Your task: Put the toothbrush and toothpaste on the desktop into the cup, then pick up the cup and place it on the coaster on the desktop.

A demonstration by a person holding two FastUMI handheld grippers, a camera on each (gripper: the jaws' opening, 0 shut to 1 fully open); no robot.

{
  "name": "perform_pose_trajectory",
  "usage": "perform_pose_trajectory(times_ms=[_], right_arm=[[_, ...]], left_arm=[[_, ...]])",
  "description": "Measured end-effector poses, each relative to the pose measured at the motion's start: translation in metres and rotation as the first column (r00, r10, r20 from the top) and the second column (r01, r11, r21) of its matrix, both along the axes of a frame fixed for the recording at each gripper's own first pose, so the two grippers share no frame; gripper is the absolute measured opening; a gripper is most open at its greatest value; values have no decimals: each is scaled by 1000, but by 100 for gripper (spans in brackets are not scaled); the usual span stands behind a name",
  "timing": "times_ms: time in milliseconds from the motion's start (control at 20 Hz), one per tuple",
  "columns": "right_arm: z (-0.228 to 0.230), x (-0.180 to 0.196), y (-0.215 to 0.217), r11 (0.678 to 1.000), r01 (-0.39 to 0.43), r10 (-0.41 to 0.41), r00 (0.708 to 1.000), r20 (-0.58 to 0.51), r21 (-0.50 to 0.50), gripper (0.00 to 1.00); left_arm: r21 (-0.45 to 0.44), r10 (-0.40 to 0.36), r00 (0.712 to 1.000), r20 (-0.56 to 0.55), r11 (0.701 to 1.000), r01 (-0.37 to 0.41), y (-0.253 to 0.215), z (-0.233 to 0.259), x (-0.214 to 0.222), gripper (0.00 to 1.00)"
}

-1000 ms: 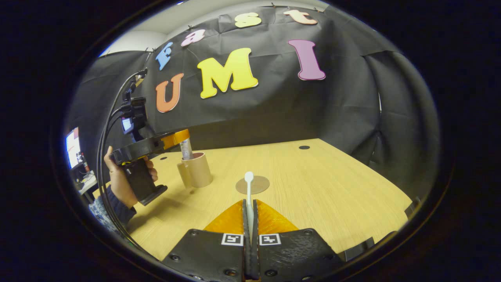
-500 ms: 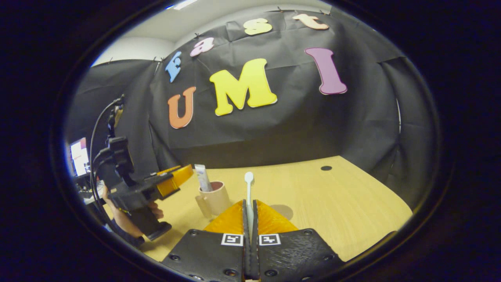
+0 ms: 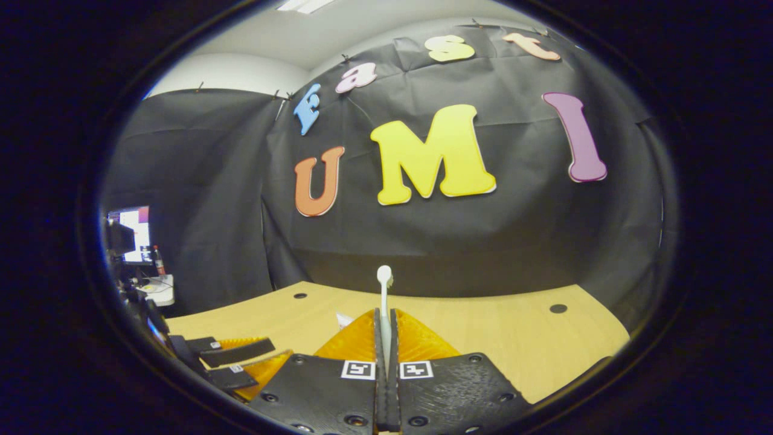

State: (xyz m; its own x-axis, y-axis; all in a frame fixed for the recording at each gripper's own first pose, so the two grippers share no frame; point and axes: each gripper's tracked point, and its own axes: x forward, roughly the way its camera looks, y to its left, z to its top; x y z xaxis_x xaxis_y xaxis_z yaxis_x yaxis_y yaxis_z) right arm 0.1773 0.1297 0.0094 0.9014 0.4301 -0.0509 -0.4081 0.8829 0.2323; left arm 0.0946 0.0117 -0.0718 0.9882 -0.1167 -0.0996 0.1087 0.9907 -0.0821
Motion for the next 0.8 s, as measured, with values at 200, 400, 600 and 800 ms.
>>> perform_pose_trajectory(times_ms=[200, 400, 600, 800], right_arm=[[7, 29, 36, 1000, -25, 24, 999, 45, 16, 0], [6, 53, 59, 999, -28, 25, 997, 76, 39, 0], [-3, 73, 65, 995, -17, 11, 998, 64, 97, 0], [-12, 84, 63, 993, 3, -9, 999, 48, 119, 0]], left_arm=[[42, 23, 1000, -2, 999, -23, 1, -9, -17, 61], [55, 5, 1000, 12, 998, -6, 2, -15, -29, 61], [17, 41, 998, 39, 999, -41, 10, -14, -31, 62], [28, 131, 988, -78, 991, -130, 21, -47, -33, 64]])
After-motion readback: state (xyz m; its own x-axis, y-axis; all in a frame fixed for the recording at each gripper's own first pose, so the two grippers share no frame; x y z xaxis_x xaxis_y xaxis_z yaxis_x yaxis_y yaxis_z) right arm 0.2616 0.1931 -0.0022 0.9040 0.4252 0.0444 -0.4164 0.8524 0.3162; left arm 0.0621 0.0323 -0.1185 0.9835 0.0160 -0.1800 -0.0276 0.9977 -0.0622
